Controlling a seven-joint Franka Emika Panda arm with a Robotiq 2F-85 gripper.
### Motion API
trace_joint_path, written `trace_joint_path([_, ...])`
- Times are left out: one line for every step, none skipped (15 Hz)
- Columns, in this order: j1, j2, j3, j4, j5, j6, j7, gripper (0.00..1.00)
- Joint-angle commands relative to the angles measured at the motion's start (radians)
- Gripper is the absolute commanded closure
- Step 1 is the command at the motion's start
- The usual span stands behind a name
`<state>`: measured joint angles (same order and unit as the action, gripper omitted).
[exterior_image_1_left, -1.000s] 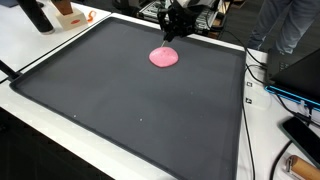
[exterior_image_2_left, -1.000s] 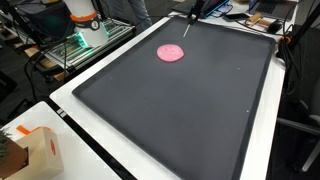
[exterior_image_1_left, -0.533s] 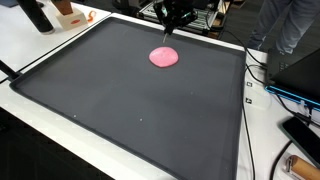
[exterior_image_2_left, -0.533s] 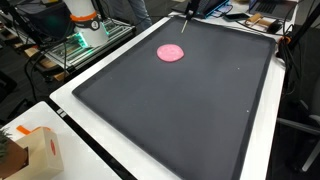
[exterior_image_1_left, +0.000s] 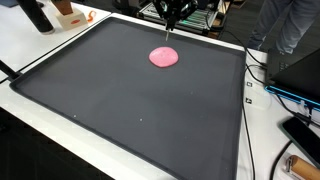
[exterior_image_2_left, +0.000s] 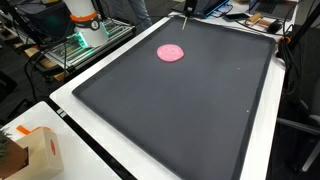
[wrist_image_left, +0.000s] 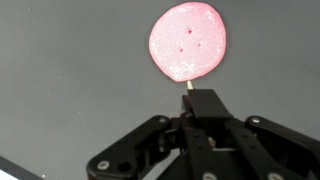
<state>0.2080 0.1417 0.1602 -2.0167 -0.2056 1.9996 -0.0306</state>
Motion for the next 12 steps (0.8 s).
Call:
trace_joint_path([-0.018, -0.072, 0.007, -0.091, 0.039, 0.072, -0.048, 0.97])
trace_joint_path([-0.017, -0.079, 0.007, -0.101, 0.038, 0.081, -0.050, 0.97])
trace_joint_path([-0.008, -0.030, 0.006, -0.036, 0.007, 0.038, -0.018, 0.87])
trace_joint_path([-0.009, -0.038, 0.006, -0.047, 0.007, 0.047, -0.021, 0.87])
trace_joint_path([-0.009, -0.045, 0.007, -0.055, 0.008, 0.051, -0.022, 0.87])
trace_joint_path([-0.009, -0.048, 0.007, -0.059, 0.008, 0.052, -0.024, 0.87])
trace_joint_path([-0.009, -0.049, 0.007, -0.059, 0.008, 0.052, -0.024, 0.87])
trace_joint_path([-0.009, -0.049, 0.007, -0.059, 0.008, 0.053, -0.025, 0.87])
trace_joint_path([-0.010, -0.049, 0.007, -0.059, 0.008, 0.053, -0.026, 0.87])
trace_joint_path([-0.010, -0.049, 0.007, -0.060, 0.008, 0.053, -0.026, 0.87])
trace_joint_path([-0.010, -0.049, 0.007, -0.060, 0.008, 0.053, -0.027, 0.87])
trace_joint_path([-0.010, -0.049, 0.007, -0.060, 0.008, 0.053, -0.027, 0.87])
